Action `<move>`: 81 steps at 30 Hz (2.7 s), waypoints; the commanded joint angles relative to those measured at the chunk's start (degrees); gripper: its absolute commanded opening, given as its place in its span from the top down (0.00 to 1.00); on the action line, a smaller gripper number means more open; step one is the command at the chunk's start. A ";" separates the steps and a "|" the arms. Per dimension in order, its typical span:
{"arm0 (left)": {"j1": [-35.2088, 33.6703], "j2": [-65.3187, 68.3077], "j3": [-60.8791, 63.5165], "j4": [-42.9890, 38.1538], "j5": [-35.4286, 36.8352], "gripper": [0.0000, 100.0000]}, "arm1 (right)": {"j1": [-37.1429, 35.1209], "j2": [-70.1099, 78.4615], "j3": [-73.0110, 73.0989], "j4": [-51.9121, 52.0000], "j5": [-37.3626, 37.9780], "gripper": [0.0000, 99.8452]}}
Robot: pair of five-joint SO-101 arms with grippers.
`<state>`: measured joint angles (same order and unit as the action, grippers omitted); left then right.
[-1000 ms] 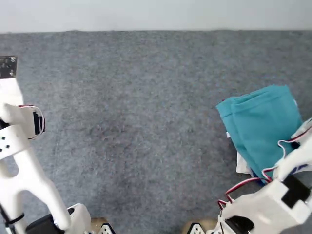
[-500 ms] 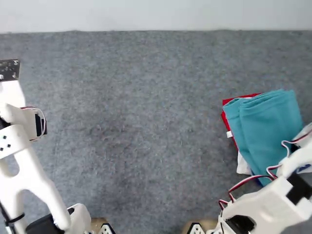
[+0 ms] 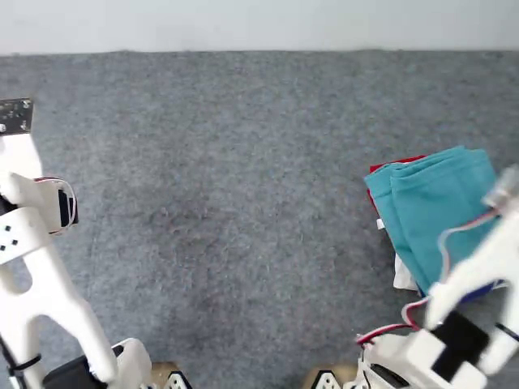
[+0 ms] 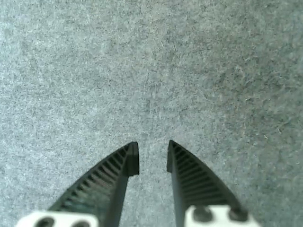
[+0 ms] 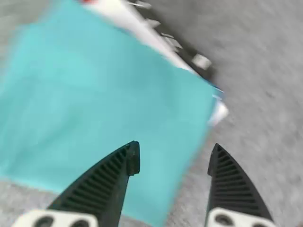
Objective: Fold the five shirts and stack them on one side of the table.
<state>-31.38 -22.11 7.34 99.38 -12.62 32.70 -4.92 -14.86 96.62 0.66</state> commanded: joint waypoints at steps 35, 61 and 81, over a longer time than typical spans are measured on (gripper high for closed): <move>10.90 -1.05 8.04 0.53 0.00 0.89 | -25.45 -4.44 -7.56 1.01 6.24 0.77; 35.25 -0.97 41.54 -33.41 0.35 0.89 | -64.57 32.22 20.75 -25.27 14.24 0.77; 35.25 -0.97 54.90 -52.22 0.35 0.89 | -64.92 36.70 19.16 -25.63 14.24 0.77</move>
<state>3.25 -22.11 62.20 48.40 -12.35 -31.74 26.99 4.75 72.79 14.20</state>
